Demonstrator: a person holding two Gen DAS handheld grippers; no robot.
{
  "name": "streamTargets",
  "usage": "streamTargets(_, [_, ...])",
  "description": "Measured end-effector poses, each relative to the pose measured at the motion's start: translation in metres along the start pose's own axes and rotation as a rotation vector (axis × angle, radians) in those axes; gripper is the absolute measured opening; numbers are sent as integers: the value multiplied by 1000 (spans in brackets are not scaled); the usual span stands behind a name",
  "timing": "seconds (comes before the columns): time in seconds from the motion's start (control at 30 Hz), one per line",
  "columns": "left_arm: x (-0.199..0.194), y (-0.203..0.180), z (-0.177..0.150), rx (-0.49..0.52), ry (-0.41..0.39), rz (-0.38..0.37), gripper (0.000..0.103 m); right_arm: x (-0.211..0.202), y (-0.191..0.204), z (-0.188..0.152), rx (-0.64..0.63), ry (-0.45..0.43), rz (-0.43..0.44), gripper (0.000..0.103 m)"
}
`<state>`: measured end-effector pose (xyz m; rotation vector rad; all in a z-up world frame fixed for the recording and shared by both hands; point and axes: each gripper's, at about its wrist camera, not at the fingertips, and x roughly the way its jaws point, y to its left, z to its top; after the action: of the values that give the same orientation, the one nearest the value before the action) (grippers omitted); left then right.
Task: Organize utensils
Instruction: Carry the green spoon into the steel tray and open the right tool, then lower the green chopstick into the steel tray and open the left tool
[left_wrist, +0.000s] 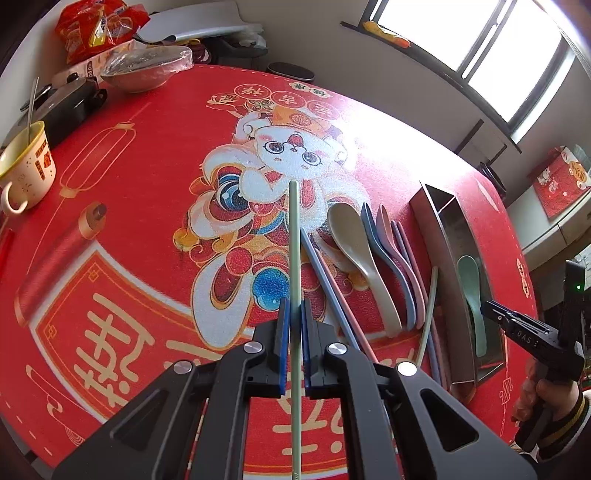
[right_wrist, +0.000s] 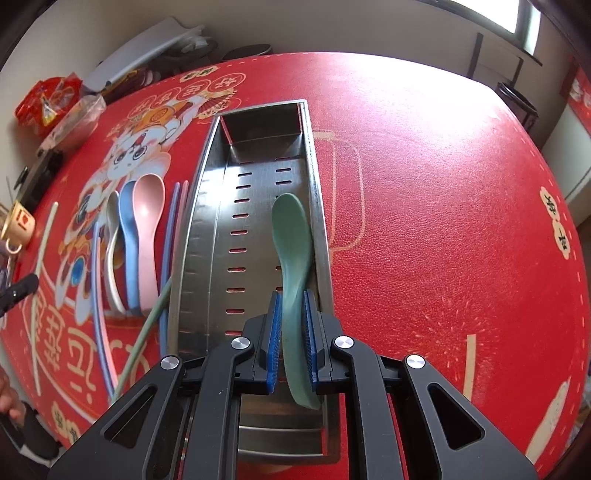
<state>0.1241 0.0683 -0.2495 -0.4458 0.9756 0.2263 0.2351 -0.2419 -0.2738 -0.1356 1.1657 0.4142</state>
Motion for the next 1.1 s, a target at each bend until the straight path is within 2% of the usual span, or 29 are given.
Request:
streamTargets(0.1, [0, -4, -2, -12, -4, -17, 6, -4, -2, 0, 1, -9, 5, 13])
streamTargets(0.3, [0, -17, -3, -27, 0, -44, 6, -28, -11, 1, 28, -113, 74, 17])
streamTargets(0.37, [-1, -24, -2, -30, 0, -55, 6, -36, -16, 0, 33, -139, 81, 31])
streamTargets(0.4, [-1, -28, -1, -31, 0, -61, 6, -40, -19, -1, 37, -155, 80, 49])
streamTargets(0.43, [-2, -32, 0, -33, 0, -66, 6, -43, -23, -2, 42, -174, 78, 56])
streamTargets(0.57, [0, -56, 5, -43, 3, -96, 6, -48, -40, -7, 62, -180, 86, 57])
streamTargets(0.67, [5, -80, 9, -42, 1, -125, 6, -46, -55, -12, 82, -169, 92, 64])
streamTargets(0.8, [16, -118, 10, -21, 8, -172, 6, -43, -77, -16, 112, -144, 105, 75])
streamTargets(0.83, [20, -127, 9, -17, 12, -180, 6, -44, -82, -18, 112, -149, 107, 83])
streamTargets(0.87, [24, -137, 9, -13, 17, -188, 6, -45, -87, -19, 111, -155, 112, 86])
streamTargets(1.1, [59, -181, 12, -50, 29, -217, 6, -46, -112, -24, 86, -159, 128, 86])
